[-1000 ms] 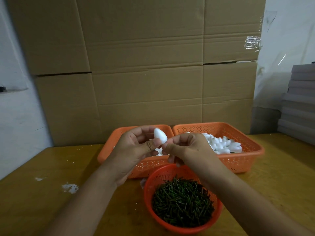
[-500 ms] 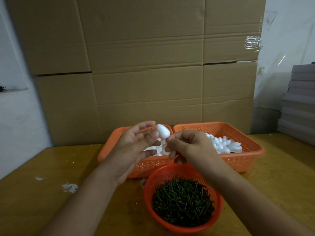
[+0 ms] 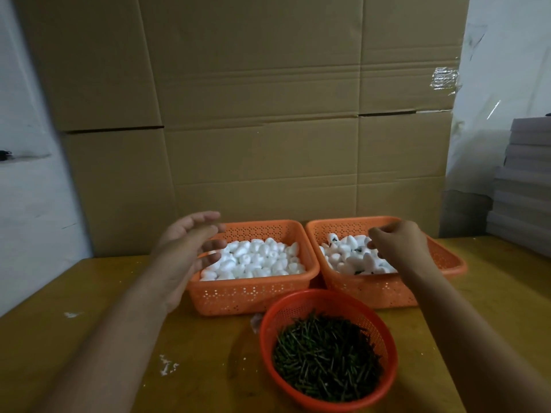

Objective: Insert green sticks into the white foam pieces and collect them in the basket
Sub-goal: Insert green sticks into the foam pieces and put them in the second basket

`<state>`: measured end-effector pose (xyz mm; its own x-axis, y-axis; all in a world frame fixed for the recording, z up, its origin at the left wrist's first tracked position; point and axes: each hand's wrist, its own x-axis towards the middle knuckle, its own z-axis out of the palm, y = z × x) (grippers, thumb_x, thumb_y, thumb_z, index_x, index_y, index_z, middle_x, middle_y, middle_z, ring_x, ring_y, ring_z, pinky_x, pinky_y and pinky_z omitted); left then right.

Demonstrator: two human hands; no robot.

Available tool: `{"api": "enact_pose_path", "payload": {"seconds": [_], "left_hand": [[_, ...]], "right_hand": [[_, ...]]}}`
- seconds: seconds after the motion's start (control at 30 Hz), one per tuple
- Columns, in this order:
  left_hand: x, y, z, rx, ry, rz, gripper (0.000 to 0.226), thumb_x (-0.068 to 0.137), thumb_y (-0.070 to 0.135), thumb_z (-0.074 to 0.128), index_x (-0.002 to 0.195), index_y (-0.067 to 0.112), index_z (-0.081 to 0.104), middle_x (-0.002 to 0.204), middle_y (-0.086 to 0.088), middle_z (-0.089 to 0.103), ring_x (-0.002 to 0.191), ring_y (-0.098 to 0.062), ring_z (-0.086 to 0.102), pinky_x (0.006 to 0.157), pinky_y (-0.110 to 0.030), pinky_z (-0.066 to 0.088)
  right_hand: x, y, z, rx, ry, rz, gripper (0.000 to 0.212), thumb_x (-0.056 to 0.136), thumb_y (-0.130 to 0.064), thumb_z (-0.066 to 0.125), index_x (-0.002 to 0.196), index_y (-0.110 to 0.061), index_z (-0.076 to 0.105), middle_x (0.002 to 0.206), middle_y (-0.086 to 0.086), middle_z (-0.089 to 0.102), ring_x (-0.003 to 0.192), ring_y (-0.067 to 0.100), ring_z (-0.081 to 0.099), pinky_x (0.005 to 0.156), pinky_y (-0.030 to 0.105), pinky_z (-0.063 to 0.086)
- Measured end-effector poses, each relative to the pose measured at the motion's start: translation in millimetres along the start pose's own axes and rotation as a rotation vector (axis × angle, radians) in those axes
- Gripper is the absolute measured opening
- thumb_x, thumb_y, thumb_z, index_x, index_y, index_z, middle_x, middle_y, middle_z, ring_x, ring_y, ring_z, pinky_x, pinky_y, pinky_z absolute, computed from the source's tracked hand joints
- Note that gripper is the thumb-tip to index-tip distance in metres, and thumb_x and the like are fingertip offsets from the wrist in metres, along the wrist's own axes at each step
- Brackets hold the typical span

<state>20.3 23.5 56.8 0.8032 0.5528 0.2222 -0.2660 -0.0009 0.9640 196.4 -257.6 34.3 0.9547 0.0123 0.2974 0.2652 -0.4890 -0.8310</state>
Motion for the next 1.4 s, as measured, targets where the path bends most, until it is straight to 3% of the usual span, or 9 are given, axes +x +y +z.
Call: {"api": "enact_pose_path", "payload": {"seconds": [0.1, 0.23, 0.33, 0.4, 0.5, 0.63, 0.8, 1.13, 1.4], "left_hand": [[4.0, -6.6, 2.0, 0.122, 0.019, 0.010, 0.020, 0.094, 0.008, 0.064, 0.105, 0.024, 0.070, 0.091, 0.002, 0.077, 0.076, -0.009, 0.069, 0.069, -0.030, 0.055], [13.4, -23.4, 0.3, 0.379, 0.093, 0.115, 0.023, 0.092, 0.004, 0.063, 0.100, 0.025, 0.069, 0.100, 0.002, 0.071, 0.088, -0.007, 0.065, 0.072, -0.023, 0.049], [29.8, -30.1, -2.6, 0.655, 0.100, 0.185, 0.028, 0.090, 0.001, 0.061, 0.099, 0.026, 0.067, 0.102, 0.009, 0.068, 0.091, -0.006, 0.063, 0.072, -0.020, 0.045], [43.5, -35.0, -3.0, 0.806, 0.110, 0.212, 0.030, 0.088, -0.004, 0.059, 0.105, 0.019, 0.069, 0.107, 0.001, 0.070, 0.092, -0.013, 0.064, 0.080, -0.027, 0.049], [61.9, -49.2, -4.2, 1.067, 0.039, 0.237, 0.036, 0.089, -0.007, 0.056, 0.117, 0.010, 0.071, 0.120, -0.007, 0.070, 0.106, -0.022, 0.065, 0.093, -0.032, 0.050], [78.0, -63.2, -6.2, 1.281, -0.177, 0.140, 0.029, 0.092, 0.008, 0.064, 0.118, 0.017, 0.070, 0.127, -0.004, 0.066, 0.112, -0.019, 0.062, 0.093, -0.030, 0.049], [90.4, -59.4, 0.5, 1.481, -0.315, 0.075, 0.035, 0.087, 0.021, 0.072, 0.121, 0.022, 0.067, 0.124, -0.001, 0.065, 0.109, -0.018, 0.062, 0.096, -0.034, 0.051], [96.6, -70.2, 9.4, 1.717, -0.281, 0.112, 0.031, 0.093, 0.027, 0.063, 0.123, 0.020, 0.068, 0.131, 0.000, 0.065, 0.118, -0.021, 0.061, 0.100, -0.036, 0.050], [96.5, -69.4, 6.3, 1.563, -0.183, 0.145, 0.026, 0.092, 0.024, 0.062, 0.118, 0.023, 0.066, 0.124, 0.000, 0.066, 0.112, -0.021, 0.060, 0.091, -0.033, 0.046]], "right_hand": [[-8.7, -16.2, -4.7, -0.171, -0.146, -0.164, 0.028, 0.087, -0.015, 0.058, 0.079, 0.009, 0.070, 0.079, 0.029, 0.068, 0.056, 0.024, 0.050, 0.056, 0.032, 0.038], [-44.0, -47.5, -9.6, -0.302, -0.557, -0.437, 0.017, 0.090, -0.026, 0.067, 0.080, -0.017, 0.077, 0.071, 0.002, 0.074, 0.061, 0.015, 0.068, 0.059, 0.033, 0.056], [-70.4, -55.6, -2.6, -0.403, -1.017, -0.478, 0.011, 0.089, -0.035, 0.070, 0.098, -0.029, 0.072, 0.089, -0.003, 0.075, 0.077, 0.010, 0.071, 0.066, 0.026, 0.059], [-83.0, -55.4, 8.3, -0.561, -1.144, -0.522, 0.032, 0.087, -0.043, 0.070, 0.118, -0.034, 0.066, 0.109, -0.010, 0.071, 0.096, 0.008, 0.067, 0.081, 0.027, 0.057], [-95.3, -56.5, 24.4, -0.709, -1.176, -0.608, 0.046, 0.088, -0.043, 0.069, 0.131, -0.031, 0.059, 0.123, -0.009, 0.065, 0.108, 0.009, 0.059, 0.077, 0.017, 0.042], [-95.1, -52.7, 25.6, -0.746, -1.204, -0.569, 0.050, 0.088, -0.042, 0.069, 0.135, -0.029, 0.056, 0.127, -0.008, 0.062, 0.114, 0.014, 0.057, 0.083, 0.027, 0.044], [-91.4, -49.0, 26.2, -0.724, -1.200, -0.541, 0.051, 0.088, -0.044, 0.068, 0.136, -0.030, 0.055, 0.127, -0.010, 0.063, 0.114, 0.014, 0.058, 0.079, 0.025, 0.042], [-91.4, -48.2, 29.2, -0.721, -1.200, -0.558, 0.051, 0.091, -0.042, 0.067, 0.137, -0.027, 0.054, 0.128, -0.005, 0.063, 0.117, 0.017, 0.057, 0.082, 0.027, 0.043], [-88.9, -45.4, 30.7, -0.720, -1.198, -0.509, 0.049, 0.090, -0.048, 0.063, 0.136, -0.032, 0.053, 0.128, -0.009, 0.061, 0.118, 0.016, 0.056, 0.098, 0.037, 0.047]]}}
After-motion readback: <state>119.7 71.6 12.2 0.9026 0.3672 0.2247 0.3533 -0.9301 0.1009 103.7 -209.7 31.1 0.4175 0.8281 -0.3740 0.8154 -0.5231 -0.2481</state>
